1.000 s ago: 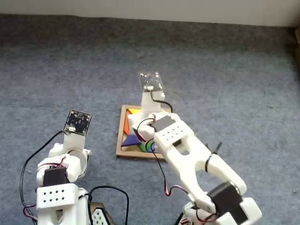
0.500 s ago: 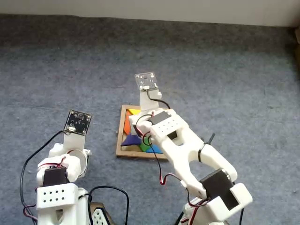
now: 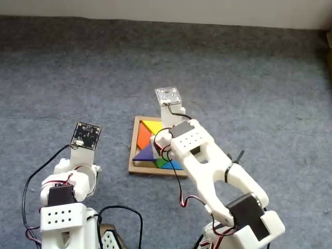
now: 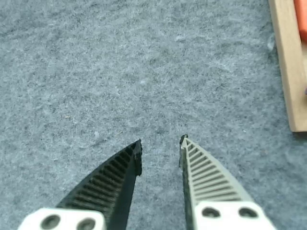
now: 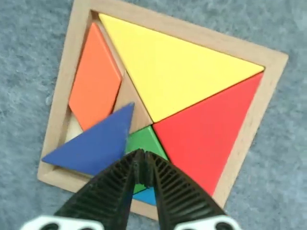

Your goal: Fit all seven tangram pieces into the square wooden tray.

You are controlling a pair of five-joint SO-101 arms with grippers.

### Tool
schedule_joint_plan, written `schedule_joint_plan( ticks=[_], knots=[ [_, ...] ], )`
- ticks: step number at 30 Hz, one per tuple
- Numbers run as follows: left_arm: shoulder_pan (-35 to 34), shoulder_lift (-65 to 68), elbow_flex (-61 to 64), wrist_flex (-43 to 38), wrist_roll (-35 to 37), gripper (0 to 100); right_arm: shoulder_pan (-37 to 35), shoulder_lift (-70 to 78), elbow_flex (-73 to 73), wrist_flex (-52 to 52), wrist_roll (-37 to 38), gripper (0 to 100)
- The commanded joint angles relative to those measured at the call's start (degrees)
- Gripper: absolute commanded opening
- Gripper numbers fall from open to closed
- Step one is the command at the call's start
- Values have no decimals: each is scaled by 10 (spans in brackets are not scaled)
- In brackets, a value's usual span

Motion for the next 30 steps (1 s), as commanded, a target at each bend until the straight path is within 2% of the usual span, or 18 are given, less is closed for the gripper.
schedule_joint_plan(
  ticks=[1,8,18,26,30],
  knots=[
    [-7,-7,-4,-6,2,148,8,-26,-58,-26,6,5],
    [-7,-7,-4,-6,2,148,7,-24,-72,-172,6,5],
    [-7,-7,-4,-6,2,148,12,91,-72,-172,6,5],
    [-7,-7,-4,-6,2,148,20,52,-73,-42,6,5],
    [-7,-7,-4,-6,2,148,-1,51,-73,16,6,5]
  ],
)
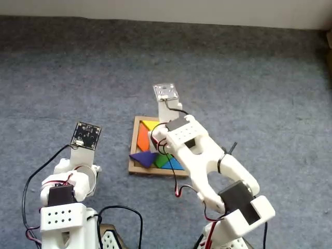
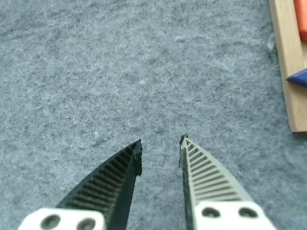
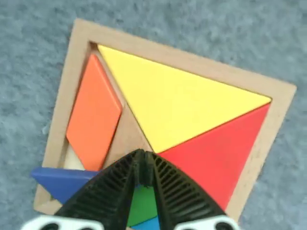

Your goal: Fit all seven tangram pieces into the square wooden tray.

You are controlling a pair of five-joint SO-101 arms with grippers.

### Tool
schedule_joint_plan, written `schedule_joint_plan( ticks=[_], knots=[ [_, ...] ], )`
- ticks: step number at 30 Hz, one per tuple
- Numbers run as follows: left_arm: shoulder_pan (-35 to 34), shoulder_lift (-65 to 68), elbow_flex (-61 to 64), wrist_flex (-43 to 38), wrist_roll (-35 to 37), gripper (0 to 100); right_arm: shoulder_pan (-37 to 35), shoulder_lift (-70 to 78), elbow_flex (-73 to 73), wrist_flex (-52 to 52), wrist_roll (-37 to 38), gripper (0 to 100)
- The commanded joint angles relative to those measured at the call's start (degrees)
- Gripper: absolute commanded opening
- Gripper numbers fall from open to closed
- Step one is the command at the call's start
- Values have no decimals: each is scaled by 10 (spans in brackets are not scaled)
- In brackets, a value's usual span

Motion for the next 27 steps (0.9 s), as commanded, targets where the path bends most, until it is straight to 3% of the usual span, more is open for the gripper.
schedule_joint_plan(
  ticks=[1,15,21,27],
  knots=[
    [-7,-7,-4,-6,2,148,-14,-35,-22,67,6,5],
    [-7,-7,-4,-6,2,148,-31,-42,-29,191,3,5],
    [-7,-7,-4,-6,2,148,-36,-124,-39,191,-1,5],
    [-7,-7,-5,-7,2,148,-99,-171,-15,126,-91,5]
  ],
)
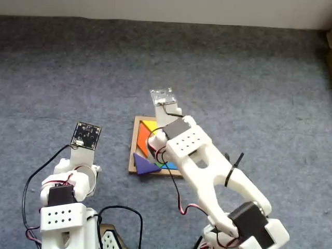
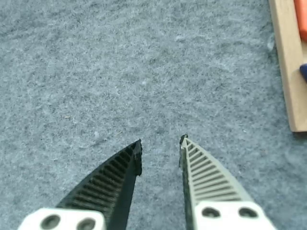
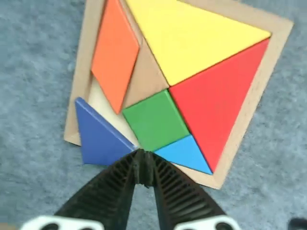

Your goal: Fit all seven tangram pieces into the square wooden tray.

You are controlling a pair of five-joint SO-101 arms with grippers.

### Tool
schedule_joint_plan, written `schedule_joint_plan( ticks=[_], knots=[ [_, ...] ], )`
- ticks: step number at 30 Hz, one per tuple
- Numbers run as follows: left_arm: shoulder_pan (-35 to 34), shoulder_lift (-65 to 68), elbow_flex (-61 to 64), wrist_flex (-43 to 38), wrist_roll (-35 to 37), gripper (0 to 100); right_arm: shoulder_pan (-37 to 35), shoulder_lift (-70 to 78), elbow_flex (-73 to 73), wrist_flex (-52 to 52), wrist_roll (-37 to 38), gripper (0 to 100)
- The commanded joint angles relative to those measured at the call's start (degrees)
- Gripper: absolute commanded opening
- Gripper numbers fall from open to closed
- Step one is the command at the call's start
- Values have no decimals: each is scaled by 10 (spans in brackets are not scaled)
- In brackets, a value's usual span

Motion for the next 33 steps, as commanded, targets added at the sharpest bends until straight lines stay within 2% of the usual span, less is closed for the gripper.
schedule_joint_plan(
  ticks=[1,7,13,23,30,33],
  knots=[
    [-7,-7,-5,-7,2,148,-65,-41,12,-80,-55,5],
    [-7,-7,-5,-7,2,148,-132,-36,115,-240,-79,5],
    [-7,-7,-5,-7,2,148,-117,-35,161,-333,-77,5],
    [-7,-7,-5,-6,2,148,-60,-35,160,-342,-76,5],
    [-7,-7,-5,-6,2,148,-107,-67,162,-262,-76,5],
    [-7,-7,-5,-6,2,148,-105,-60,163,-257,-76,5]
  ],
)
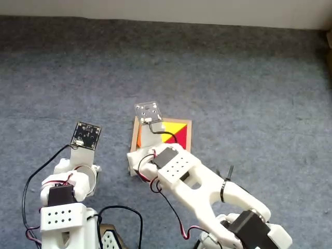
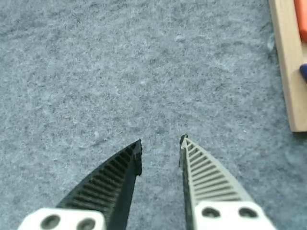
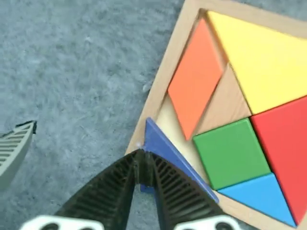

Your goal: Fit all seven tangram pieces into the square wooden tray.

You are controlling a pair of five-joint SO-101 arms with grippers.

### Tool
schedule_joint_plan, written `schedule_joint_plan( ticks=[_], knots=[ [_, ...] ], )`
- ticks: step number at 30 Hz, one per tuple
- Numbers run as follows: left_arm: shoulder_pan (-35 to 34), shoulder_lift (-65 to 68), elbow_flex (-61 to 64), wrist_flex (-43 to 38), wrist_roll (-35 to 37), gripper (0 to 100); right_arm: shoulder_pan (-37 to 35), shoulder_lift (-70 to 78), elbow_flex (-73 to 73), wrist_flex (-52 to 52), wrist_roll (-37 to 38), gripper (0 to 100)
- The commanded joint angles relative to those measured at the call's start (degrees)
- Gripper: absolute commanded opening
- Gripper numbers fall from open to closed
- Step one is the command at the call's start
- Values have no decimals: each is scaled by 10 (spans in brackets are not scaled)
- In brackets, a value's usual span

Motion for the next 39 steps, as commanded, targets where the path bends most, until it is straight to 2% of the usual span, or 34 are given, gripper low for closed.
schedule_joint_plan(
  ticks=[1,12,21,25,33,39],
  knots=[
    [-7,-7,-5,-6,2,148,-1,-14,-4,13,-4,5],
    [-7,-7,-5,-6,2,148,57,133,-44,-15,-4,5],
    [-7,-7,-5,-6,2,148,87,157,-73,-30,-7,5],
    [-7,-7,-5,-6,2,148,85,131,-73,-30,-7,5],
    [-7,-7,-5,-6,2,148,73,-40,-16,-27,-8,5],
    [-7,-7,-5,-6,2,148,11,-70,58,-27,-8,5]
  ],
)
